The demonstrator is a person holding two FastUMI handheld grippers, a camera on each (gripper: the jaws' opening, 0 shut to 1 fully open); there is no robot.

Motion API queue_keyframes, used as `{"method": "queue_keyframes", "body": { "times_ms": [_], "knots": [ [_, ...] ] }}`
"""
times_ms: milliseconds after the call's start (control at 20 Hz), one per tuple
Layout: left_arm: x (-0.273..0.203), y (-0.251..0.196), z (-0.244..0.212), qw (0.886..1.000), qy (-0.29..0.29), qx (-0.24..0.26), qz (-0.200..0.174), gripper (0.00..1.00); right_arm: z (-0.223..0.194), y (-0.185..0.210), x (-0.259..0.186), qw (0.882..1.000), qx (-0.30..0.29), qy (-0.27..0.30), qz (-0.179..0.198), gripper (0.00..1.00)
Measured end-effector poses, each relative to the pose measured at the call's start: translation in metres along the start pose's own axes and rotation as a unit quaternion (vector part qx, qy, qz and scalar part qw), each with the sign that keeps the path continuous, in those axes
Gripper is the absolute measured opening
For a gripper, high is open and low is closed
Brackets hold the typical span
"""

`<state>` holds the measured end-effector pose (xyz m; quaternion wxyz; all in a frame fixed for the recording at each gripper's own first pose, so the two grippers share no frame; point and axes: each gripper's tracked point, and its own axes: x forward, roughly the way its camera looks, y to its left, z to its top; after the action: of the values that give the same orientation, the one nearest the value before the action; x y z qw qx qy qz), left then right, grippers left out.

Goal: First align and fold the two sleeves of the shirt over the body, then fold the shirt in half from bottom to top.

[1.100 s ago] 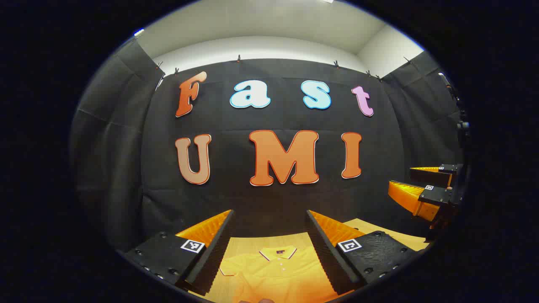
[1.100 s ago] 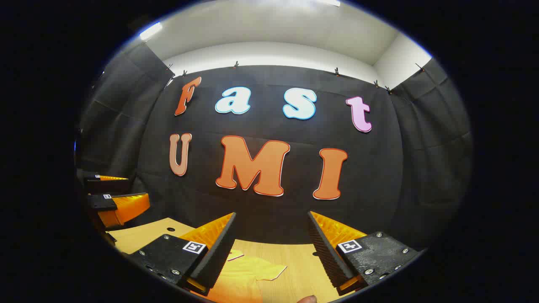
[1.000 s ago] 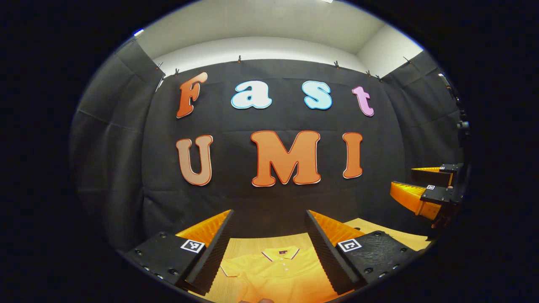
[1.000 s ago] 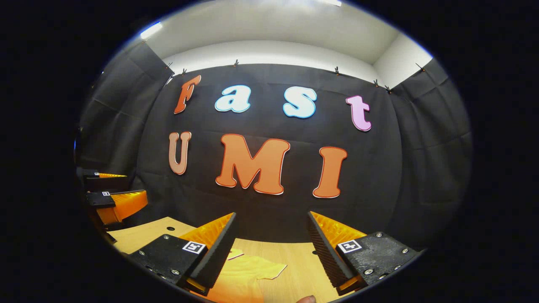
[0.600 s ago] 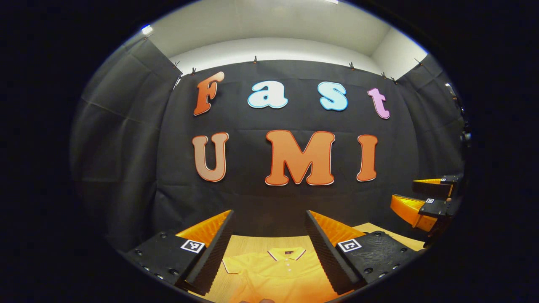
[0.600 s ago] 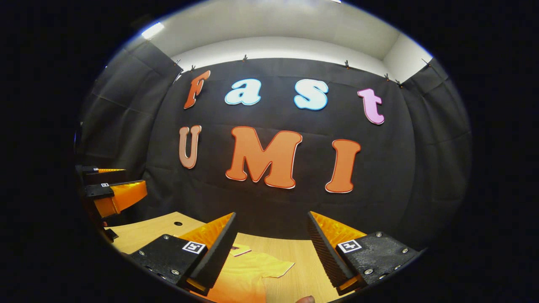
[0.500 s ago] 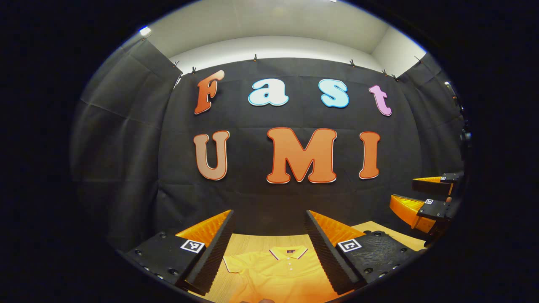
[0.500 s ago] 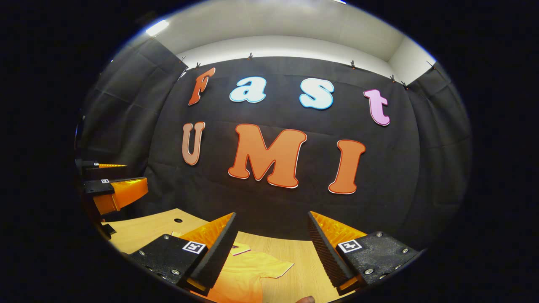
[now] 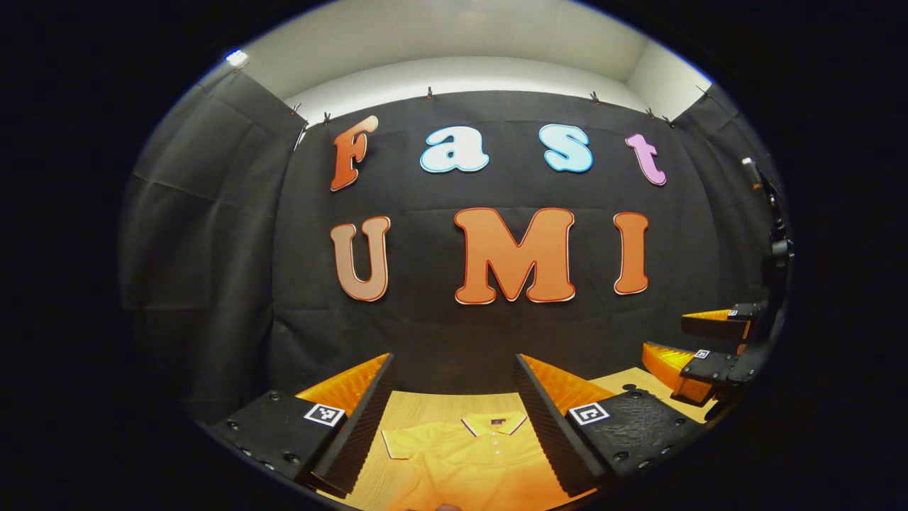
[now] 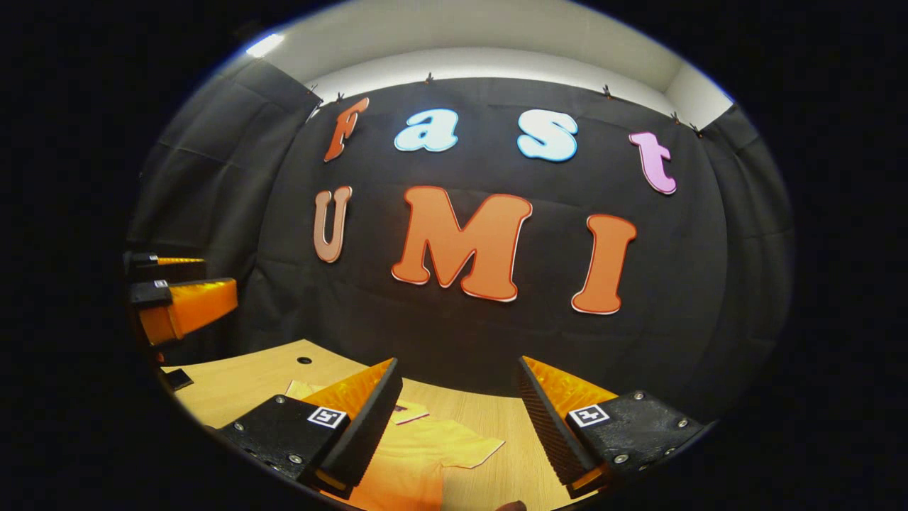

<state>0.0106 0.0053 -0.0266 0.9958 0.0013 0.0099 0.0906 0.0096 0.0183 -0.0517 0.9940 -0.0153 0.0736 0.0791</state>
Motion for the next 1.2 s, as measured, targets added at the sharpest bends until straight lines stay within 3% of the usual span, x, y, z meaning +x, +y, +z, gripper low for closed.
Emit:
{"method": "queue_keyframes", "body": {
  "times_ms": [350, 600, 850, 1200],
  "knots": [
    [-0.004, 0.003, 0.01, 1.0, -0.02, 0.018, 0.013, 1.0, -0.047, -0.017, 0.016, 0.996, 0.015, 0.091, -0.019, 0.98],
    [-0.004, 0.007, 0.008, 0.999, -0.01, 0.029, 0.036, 1.0, -0.095, -0.021, 0.037, 0.982, 0.037, 0.185, -0.019, 0.98],
    [0.001, 0.012, -0.004, 0.997, 0.011, 0.027, 0.068, 0.98, -0.159, -0.013, 0.073, 0.954, 0.062, 0.292, 0.005, 0.98],
    [0.014, 0.018, -0.029, 0.994, 0.049, 0.04, 0.09, 0.99, -0.232, -0.01, 0.102, 0.902, 0.074, 0.424, 0.019, 0.96]
  ]
}}
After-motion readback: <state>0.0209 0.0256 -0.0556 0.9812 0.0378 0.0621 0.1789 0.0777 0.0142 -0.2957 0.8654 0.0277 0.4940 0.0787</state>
